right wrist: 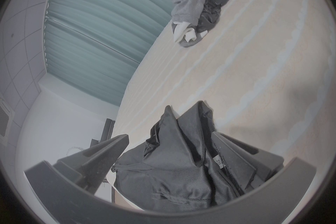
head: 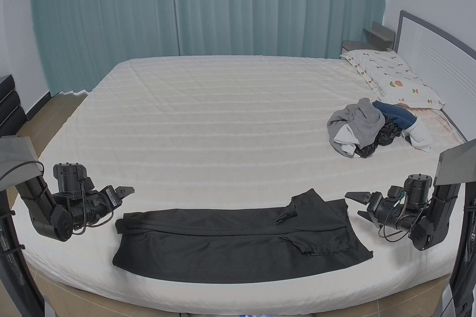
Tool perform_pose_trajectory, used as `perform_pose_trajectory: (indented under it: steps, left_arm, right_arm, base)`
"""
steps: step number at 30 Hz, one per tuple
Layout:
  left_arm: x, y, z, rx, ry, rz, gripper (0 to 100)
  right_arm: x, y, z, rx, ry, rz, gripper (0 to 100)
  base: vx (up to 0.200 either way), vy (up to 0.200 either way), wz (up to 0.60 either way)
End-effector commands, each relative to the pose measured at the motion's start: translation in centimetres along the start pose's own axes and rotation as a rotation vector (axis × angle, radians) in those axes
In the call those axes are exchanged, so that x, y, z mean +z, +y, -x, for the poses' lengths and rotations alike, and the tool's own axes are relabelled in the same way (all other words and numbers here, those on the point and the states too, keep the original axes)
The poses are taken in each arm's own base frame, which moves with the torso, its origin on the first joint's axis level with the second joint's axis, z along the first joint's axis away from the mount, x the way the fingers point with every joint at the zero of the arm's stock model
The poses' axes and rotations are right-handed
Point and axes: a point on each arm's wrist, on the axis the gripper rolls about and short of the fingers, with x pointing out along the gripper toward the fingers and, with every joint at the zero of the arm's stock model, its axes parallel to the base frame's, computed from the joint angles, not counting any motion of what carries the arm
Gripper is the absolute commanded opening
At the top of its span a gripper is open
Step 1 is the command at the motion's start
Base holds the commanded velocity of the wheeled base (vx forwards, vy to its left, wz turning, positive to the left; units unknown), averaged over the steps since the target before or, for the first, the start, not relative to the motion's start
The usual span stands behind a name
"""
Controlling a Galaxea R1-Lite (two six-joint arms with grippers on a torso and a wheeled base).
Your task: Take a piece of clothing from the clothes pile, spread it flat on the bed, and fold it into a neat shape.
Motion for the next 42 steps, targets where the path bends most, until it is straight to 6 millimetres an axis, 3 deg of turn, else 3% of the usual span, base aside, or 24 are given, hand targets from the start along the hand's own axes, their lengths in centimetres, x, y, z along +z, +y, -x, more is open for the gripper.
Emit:
perform_pose_trajectory:
  steps: [1,5,11,17,23,26,30,42]
  left_arm:
    - [0.4,-1.3,0.5,-0.033,-0.02,-0.021,100]
    - [0.1,-1.4,0.6,-0.037,-0.012,-0.025,100]
    - [-2.2,-0.6,1.9,0.006,0.063,0.053,100]
    - [-4.2,-0.1,2.4,0.045,0.137,0.171,100]
    - [-4.4,0.1,1.8,0.056,0.138,0.224,100]
    - [-4.4,0.2,1.1,0.04,0.12,0.323,100]
    - [-4.9,0.7,0.0,0.034,0.095,0.325,100]
    - [-5.4,0.7,-0.6,0.052,0.08,0.316,100]
  right_arm:
    - [0.6,1.8,0.5,0.034,-0.03,0.035,100]
    - [0.1,2.5,0.3,0.039,-0.008,0.04,100]
    - [-1.8,3.0,0.6,-0.045,-0.025,0.033,100]
    - [-3.3,3.0,1.6,-0.071,-0.012,-0.125,100]
    - [-3.9,3.1,1.1,-0.066,0.001,-0.133,100]
    - [-5.7,3.6,0.0,-0.092,0.022,-0.12,100]
    - [-6.7,3.9,-2.2,-0.122,-0.018,-0.14,100]
    - [-6.6,3.6,-4.3,-0.13,-0.058,-0.128,100]
  base:
    - [0.0,0.0,0.0]
    - [-0.15,0.0,0.0]
    - [-0.2,0.0,0.0]
    - [-0.2,0.0,0.0]
    - [0.0,0.0,0.0]
    - [0.0,0.0,0.0]
    - [0.0,0.0,0.0]
    - [0.0,0.0,0.0]
